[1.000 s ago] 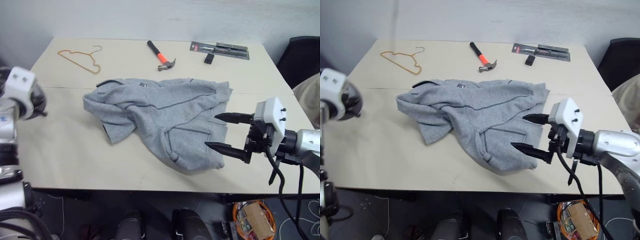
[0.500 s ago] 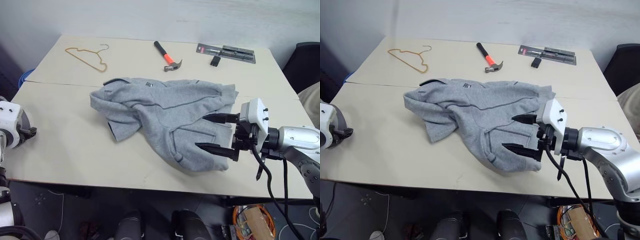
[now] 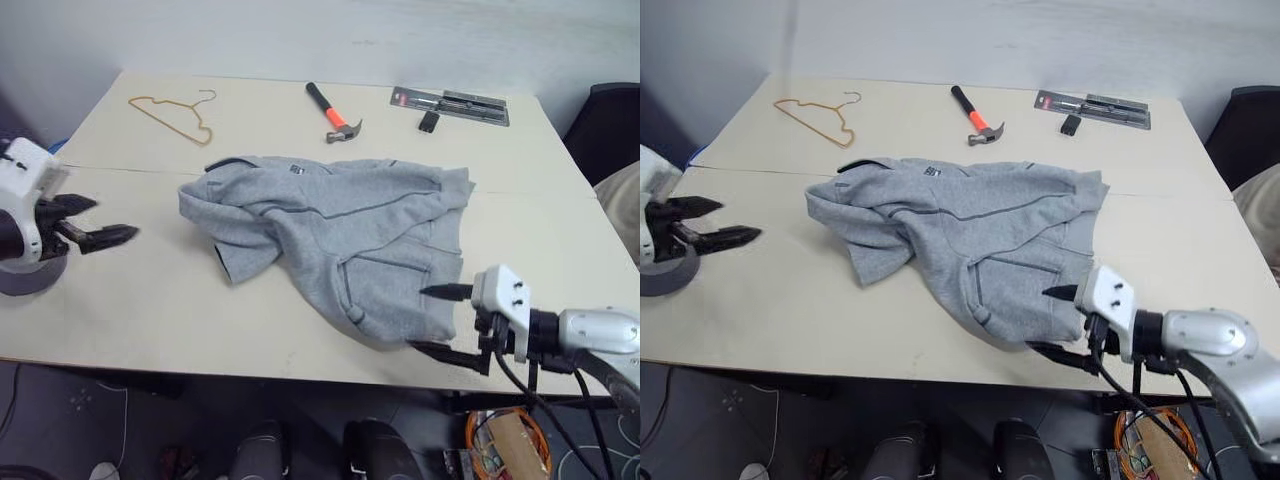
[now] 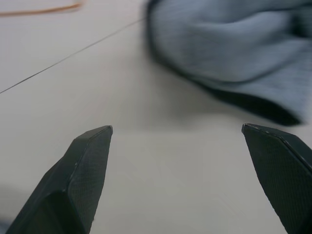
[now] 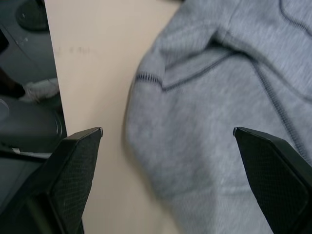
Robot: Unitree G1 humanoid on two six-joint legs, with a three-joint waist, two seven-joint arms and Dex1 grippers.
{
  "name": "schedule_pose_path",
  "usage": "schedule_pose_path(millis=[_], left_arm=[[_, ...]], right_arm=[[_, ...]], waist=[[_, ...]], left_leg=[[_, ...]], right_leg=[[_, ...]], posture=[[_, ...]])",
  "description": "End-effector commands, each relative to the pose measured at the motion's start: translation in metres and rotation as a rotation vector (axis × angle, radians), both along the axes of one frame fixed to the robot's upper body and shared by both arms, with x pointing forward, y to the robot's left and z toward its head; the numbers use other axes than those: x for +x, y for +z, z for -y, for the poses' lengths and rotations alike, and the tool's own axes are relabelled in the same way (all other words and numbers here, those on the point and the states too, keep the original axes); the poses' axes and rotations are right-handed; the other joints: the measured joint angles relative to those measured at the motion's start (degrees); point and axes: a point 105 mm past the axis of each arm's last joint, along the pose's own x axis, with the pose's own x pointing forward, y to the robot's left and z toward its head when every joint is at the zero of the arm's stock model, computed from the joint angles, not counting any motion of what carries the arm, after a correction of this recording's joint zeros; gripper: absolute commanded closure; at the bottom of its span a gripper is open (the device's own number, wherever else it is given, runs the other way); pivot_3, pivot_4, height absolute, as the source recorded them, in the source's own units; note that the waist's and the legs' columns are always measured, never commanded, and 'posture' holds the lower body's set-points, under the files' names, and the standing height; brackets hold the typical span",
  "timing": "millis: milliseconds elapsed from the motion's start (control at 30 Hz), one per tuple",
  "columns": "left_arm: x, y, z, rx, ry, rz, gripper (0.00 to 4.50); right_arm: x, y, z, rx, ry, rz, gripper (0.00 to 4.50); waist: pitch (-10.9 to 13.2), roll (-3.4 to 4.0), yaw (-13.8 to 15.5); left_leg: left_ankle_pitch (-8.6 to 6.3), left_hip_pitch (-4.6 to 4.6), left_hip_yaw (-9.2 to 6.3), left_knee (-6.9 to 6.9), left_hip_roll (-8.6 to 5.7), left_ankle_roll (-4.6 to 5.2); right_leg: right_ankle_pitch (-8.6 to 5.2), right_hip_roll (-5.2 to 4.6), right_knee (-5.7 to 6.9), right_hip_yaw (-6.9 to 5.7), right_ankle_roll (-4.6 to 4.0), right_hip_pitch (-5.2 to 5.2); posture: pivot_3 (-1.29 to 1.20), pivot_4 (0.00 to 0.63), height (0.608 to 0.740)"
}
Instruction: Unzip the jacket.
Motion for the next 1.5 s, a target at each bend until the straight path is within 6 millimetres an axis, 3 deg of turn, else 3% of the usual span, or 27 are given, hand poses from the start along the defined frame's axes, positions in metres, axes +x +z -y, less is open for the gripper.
schedule_pose_path(millis=[33, 133, 200, 333, 367, 667, 833, 1000, 1100, 1200, 1333, 1500], left_arm=[[-0.026, -0.012, 0.049, 0.108, -0.334, -0.063, 0.01], [-0.019, -0.040, 0.061, 0.266, -0.412, -0.076, 0.01], [-0.006, -0.050, 0.074, 0.269, -0.439, -0.037, 0.01], [0.001, -0.051, 0.098, 0.229, -0.533, 0.020, 0.01], [0.002, -0.049, 0.103, 0.212, -0.552, 0.035, 0.00], [0.010, -0.057, 0.104, 0.265, -0.594, 0.042, 0.00], [0.014, -0.065, 0.095, 0.337, -0.585, 0.038, 0.00], [0.012, -0.071, 0.086, 0.350, -0.584, 0.021, 0.00], [0.011, -0.074, 0.086, 0.363, -0.604, 0.026, 0.00], [0.020, -0.077, 0.089, 0.391, -0.618, 0.079, 0.00], [0.040, -0.082, 0.086, 0.462, -0.580, 0.147, 0.00], [0.064, -0.058, 0.083, 0.457, -0.488, 0.332, 0.00]], right_arm=[[-0.003, -0.011, -0.002, -0.087, 0.029, 0.062, 0.00], [0.001, -0.022, -0.002, -0.119, 0.016, 0.084, 0.00], [0.008, -0.028, -0.001, -0.123, -0.009, 0.093, 0.00], [0.021, -0.038, -0.002, -0.122, -0.040, 0.089, 0.00], [0.024, -0.039, -0.002, -0.116, -0.043, 0.088, 0.18], [0.026, -0.040, 0.019, -0.156, -0.041, 0.060, 2.80], [0.029, -0.027, 0.067, -0.216, -0.152, 0.066, 4.41], [0.031, -0.007, 0.137, -0.316, -0.328, 0.094, 4.46], [0.030, -0.001, 0.160, -0.341, -0.387, 0.103, 4.46], [0.037, 0.000, 0.159, -0.335, -0.398, 0.140, 4.46], [0.044, -0.002, 0.135, -0.273, -0.357, 0.167, 4.46], [0.048, -0.006, 0.118, -0.269, -0.339, 0.195, 4.46]], waist=[[0.0, 0.04, -0.1], [0.0, 0.12, -0.1], [0.0, 0.13, 0.1], [0.0, 0.12, 0.4], [0.0, 0.12, 0.4], [0.0, 0.13, 0.4], [0.0, 0.13, 0.8], [0.0, 0.14, 0.8], [0.0, 0.14, 0.8], [0.0, 0.18, 0.5], [0.0, 0.21, 0.5], [0.0, 0.21, 0.5]], left_leg=[[0.01, 0.00, 0.00, 0.00, 0.01, -0.02], [0.04, 0.08, 0.03, 0.00, 0.01, -0.07], [0.05, 0.17, 0.07, 0.00, 0.02, -0.07], [0.05, 0.08, 0.10, 0.10, 0.01, -0.01], [0.05, 0.07, 0.10, 0.10, 0.02, 0.00], [0.08, 0.04, 0.13, 0.15, 0.09, 0.01], [0.06, 0.03, 0.10, 0.17, 0.05, 0.05], [0.06, 0.04, 0.13, 0.17, 0.05, 0.07], [0.07, 0.04, 0.13, 0.18, 0.05, 0.08], [0.08, 0.10, 0.14, 0.17, 0.07, 0.07], [0.09, 0.12, 0.16, 0.18, 0.07, 0.05], [0.10, 0.10, 0.16, 0.21, 0.06, 0.04]], right_leg=[[-0.01, 0.01, 0.01, 0.00, -0.02, 0.00], [-0.02, 0.07, 0.04, 0.03, -0.05, 0.02], [-0.03, 0.14, 0.10, 0.07, -0.07, 0.07], [-0.03, 0.21, 0.16, 0.08, -0.06, 0.02], [-0.03, 0.22, 0.15, 0.08, -0.06, 0.01], [-0.03, 0.30, 0.12, 0.08, -0.06, 0.00], [-0.03, 0.26, 0.09, 0.05, -0.05, 0.05], [-0.03, 0.26, 0.09, 0.05, -0.04, 0.05], [-0.03, 0.26, 0.09, 0.05, -0.05, 0.05], [-0.03, 0.27, 0.10, 0.06, -0.04, 0.08], [-0.03, 0.29, 0.16, 0.07, -0.04, 0.07], [-0.02, 0.27, 0.20, 0.07, -0.03, 0.05]], posture=[[0.00, 0.150, 0.740], [0.00, 0.150, 0.740], [0.00, 0.150, 0.740], [0.00, 0.150, 0.740], [0.00, 0.150, 0.740], [0.00, 0.150, 0.740], [0.00, 0.150, 0.740], [0.00, 0.150, 0.740], [0.00, 0.150, 0.740], [0.00, 0.150, 0.740], [0.00, 0.150, 0.740], [0.00, 0.150, 0.740]])
